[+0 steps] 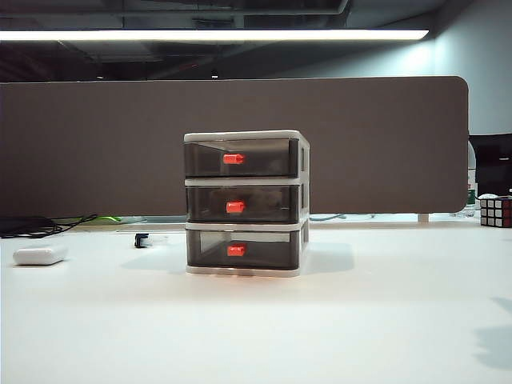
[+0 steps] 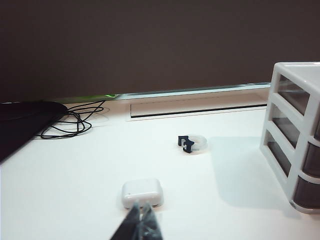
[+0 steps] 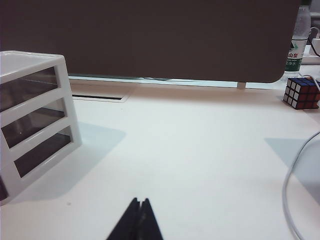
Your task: Open the second layer of the drawer on the table, pick up a pack of napkins on the table and put it in, and finally close the drawer.
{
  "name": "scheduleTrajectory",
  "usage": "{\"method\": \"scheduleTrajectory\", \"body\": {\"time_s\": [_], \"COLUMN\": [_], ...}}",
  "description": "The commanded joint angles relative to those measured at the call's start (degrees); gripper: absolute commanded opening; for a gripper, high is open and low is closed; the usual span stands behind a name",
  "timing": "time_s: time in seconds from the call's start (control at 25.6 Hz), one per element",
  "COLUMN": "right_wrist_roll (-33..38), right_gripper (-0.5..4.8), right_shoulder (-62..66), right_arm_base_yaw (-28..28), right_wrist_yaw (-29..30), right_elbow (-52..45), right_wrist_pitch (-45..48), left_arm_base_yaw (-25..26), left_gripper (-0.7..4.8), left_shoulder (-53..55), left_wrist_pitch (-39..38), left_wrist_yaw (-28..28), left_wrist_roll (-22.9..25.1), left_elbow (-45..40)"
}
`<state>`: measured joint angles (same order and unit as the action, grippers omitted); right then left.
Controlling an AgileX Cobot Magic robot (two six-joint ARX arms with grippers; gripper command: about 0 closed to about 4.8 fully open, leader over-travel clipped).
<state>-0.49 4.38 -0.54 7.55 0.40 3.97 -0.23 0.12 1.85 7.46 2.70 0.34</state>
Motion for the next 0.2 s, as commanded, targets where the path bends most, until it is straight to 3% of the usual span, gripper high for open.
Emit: {"method": "scheduleTrajectory", "body": {"time_s": [0.04,0.2], "right_wrist_roll": [-0.17,-0.15], "right_gripper": [-0.01,-0.01], "right_shoulder": [-0.02,-0.02], "right_arm_base_yaw": [-0.02,-0.02], "right_wrist_yaw": [-0.13,-0.11], "right_elbow": [-0.37,-0.37], "right_wrist_pitch": [0.79,0.79], "left_arm_base_yaw": [-0.02,-0.02], "left_gripper": [-0.05,-0.05], "left_shoulder": [0.02,0.02], "left_wrist_pitch": [0.37,0.37], "left_wrist_yaw": [0.31,0.31], "left_wrist_roll": [-0.37,-0.37], "left_elbow": [0.09,0.09]}}
